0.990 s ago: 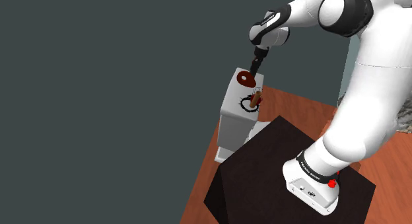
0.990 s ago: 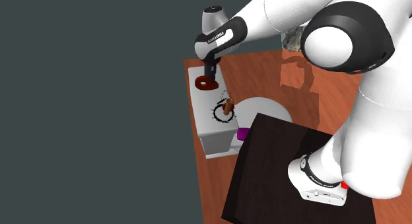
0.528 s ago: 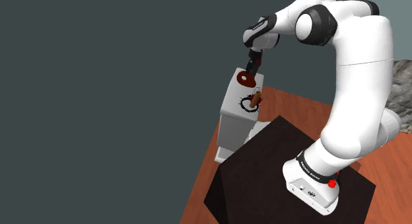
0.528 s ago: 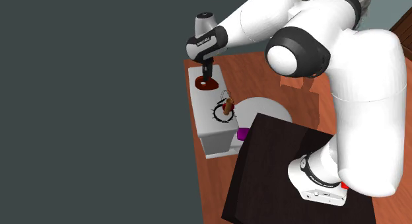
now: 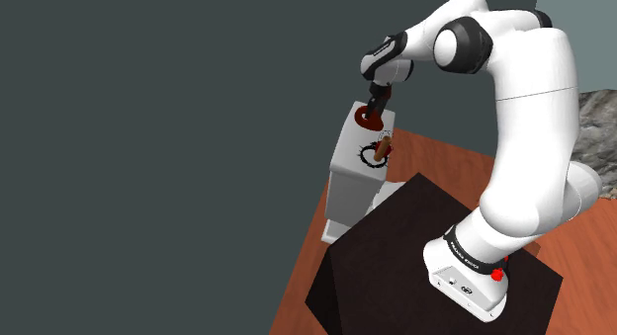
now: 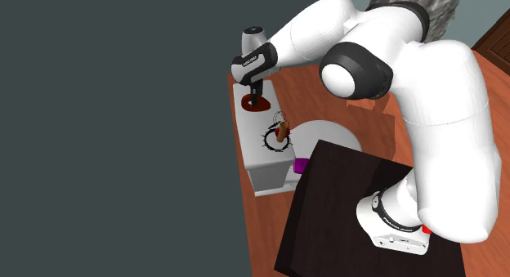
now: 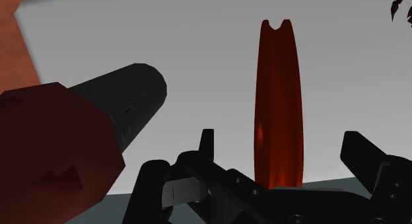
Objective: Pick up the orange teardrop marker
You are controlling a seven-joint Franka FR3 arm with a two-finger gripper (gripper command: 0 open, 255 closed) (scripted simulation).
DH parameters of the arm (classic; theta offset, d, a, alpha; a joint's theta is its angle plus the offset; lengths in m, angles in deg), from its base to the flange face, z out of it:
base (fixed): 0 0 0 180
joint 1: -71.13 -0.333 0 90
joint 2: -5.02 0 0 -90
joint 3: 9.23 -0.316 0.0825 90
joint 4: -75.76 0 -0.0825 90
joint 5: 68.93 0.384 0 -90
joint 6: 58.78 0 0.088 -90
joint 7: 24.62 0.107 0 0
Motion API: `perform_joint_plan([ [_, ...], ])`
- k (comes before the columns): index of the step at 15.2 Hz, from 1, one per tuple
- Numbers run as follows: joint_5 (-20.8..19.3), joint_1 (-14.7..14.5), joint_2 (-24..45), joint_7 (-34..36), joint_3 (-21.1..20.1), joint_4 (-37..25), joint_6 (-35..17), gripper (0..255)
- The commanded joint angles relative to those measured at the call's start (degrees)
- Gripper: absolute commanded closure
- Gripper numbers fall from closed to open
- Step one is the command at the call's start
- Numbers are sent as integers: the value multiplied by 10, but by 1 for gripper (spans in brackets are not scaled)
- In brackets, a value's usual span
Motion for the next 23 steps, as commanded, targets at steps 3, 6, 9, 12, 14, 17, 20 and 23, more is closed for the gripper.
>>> perform_joint_plan([
  [3, 1, 1, 2, 0, 0, -1, -1, 255],
  [6, 1, 1, 2, 0, 0, -1, -1, 255],
  [9, 1, 1, 2, 0, 0, -1, -1, 255],
  [12, -2, -1, -9, 1, 2, 2, 7, 255],
  [14, -5, -3, -20, 3, 5, 3, 16, 255],
  [17, -10, -6, -35, 5, 9, 4, 31, 255],
  [20, -14, -8, -50, 7, 12, 4, 46, 255],
  [23, -19, -11, -64, 10, 16, 2, 61, 255],
])
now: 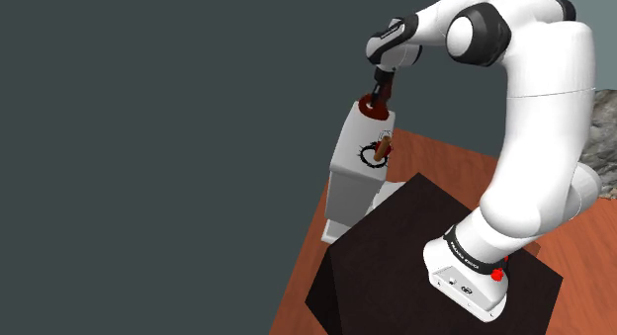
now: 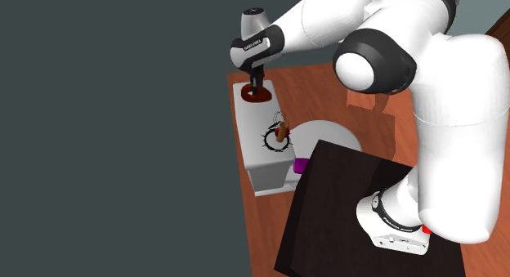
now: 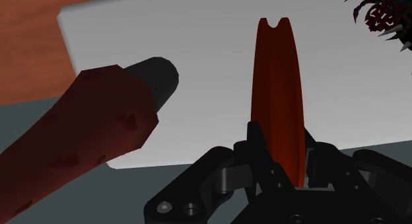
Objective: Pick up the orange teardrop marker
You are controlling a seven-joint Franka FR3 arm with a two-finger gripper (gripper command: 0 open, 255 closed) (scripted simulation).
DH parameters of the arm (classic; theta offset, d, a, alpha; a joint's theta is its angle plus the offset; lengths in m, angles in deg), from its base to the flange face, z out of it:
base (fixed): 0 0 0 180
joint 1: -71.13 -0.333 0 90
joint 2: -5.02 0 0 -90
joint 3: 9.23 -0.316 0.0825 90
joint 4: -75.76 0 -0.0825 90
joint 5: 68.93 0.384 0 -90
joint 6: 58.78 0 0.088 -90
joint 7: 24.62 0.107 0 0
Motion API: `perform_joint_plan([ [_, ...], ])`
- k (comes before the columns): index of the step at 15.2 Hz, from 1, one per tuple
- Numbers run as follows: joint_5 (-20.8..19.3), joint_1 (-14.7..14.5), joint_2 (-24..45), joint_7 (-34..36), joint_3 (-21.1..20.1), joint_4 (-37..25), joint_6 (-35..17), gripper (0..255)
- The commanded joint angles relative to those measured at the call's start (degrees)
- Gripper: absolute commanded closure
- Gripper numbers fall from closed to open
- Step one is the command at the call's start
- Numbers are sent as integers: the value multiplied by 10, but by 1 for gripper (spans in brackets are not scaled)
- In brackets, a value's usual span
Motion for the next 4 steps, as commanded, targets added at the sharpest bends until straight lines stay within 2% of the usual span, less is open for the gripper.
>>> perform_joint_plan([
  [1, -3, -2, -9, 3, 2, -3, 11, 255],
  [4, -5, -3, -14, 3, 3, -4, 17, 255],
])
